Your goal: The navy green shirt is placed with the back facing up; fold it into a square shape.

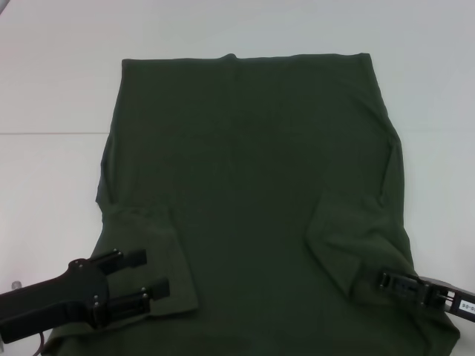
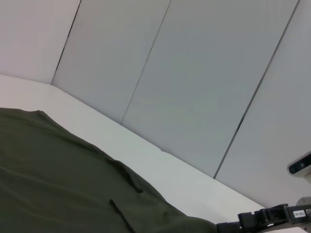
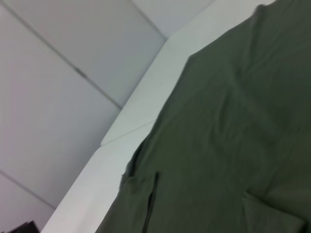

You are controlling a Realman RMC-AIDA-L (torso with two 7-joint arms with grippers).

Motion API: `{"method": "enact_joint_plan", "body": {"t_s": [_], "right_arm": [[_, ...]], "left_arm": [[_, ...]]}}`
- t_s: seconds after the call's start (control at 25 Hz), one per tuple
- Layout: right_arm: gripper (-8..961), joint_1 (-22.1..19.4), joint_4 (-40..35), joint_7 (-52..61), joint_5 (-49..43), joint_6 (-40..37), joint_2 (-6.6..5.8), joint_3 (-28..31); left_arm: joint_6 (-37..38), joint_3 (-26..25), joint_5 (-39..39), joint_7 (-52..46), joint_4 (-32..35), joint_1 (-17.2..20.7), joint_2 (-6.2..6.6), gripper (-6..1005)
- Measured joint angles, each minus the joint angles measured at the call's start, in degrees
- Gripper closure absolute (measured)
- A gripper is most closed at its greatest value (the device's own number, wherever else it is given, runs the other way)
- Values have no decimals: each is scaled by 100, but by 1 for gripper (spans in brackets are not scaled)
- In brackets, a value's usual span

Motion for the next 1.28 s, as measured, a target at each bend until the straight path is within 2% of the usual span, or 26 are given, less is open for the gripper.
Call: {"method": "enact_joint_plan", "body": {"t_s": [0.24,0.72,1.08,1.28], "right_arm": [[158,41,421,-325,18,353,1,347],[159,394,699,-328,-28,745,6,251],[158,533,721,-353,-28,731,21,193],[159,405,576,-460,22,215,-20,373]], "left_arm": [[-7,0,0,-9,-5,0,-2,156],[-85,0,-1,-15,-22,-25,2,157],[-95,0,-7,-19,-23,-32,7,157],[-105,-56,-45,-270,24,-34,23,157]]}}
